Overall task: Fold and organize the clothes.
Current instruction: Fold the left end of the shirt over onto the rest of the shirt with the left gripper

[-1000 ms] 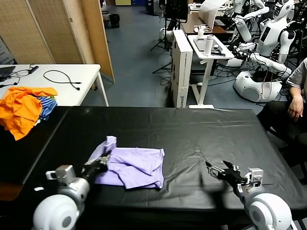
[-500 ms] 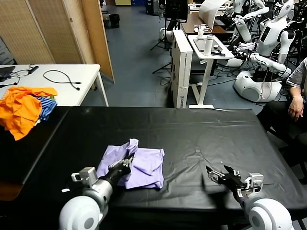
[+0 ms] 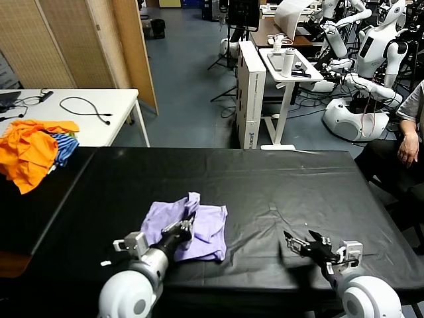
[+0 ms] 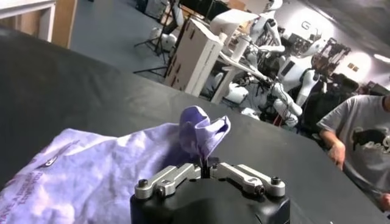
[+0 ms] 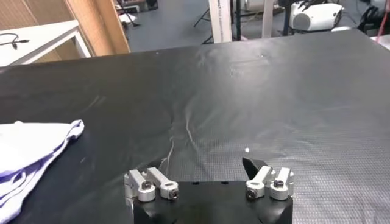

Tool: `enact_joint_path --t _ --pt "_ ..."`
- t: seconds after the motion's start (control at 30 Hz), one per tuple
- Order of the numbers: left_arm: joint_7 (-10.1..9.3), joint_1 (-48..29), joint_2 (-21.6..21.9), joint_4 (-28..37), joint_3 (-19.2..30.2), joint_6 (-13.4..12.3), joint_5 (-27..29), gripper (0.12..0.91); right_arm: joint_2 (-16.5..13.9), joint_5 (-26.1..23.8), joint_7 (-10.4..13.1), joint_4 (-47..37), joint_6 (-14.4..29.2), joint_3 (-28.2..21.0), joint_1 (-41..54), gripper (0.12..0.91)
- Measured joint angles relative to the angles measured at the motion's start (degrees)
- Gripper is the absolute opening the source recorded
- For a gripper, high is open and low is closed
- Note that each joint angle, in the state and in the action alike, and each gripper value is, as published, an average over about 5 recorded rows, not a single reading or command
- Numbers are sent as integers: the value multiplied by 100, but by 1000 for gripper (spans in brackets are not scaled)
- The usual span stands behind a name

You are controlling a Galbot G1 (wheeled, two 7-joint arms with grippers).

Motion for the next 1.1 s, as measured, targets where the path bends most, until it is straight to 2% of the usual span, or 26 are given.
enact_joint_path --t 0.13,0.23,0.33,0.5,0.6,0.67,0.83,0.97,1.1 --pt "64 37 -137 102 132 -61 141 185 -9 -42 -153 56 -60 -32 5 907" --pt "154 51 -241 197 254 -159 378 258 -40 -101 -253 95 -44 -95 17 907" --pt "218 25 -362 295 376 -244 585 424 -61 -217 -347 83 37 -188 46 907" --pt "350 -16 -665 426 567 -352 963 745 -137 -278 -430 112 78 -394 142 907" --pt "422 -25 -777 396 571 -380 1052 871 -224 -238 -512 185 76 -532 244 907" --pt "467 -48 -763 329 504 -400 1055 898 -291 -215 -570 219 85 -652 342 907" --pt "557 -107 -459 96 120 -555 1051 906 -392 -202 -652 170 212 -1109 705 907" --pt "581 -51 -65 11 -301 -717 1147 907 -337 -234 -537 6 302 -1611 1099 907" --pt "657 81 148 -68 -601 -760 1299 907 -175 -446 -431 -267 344 -2183 1576 907"
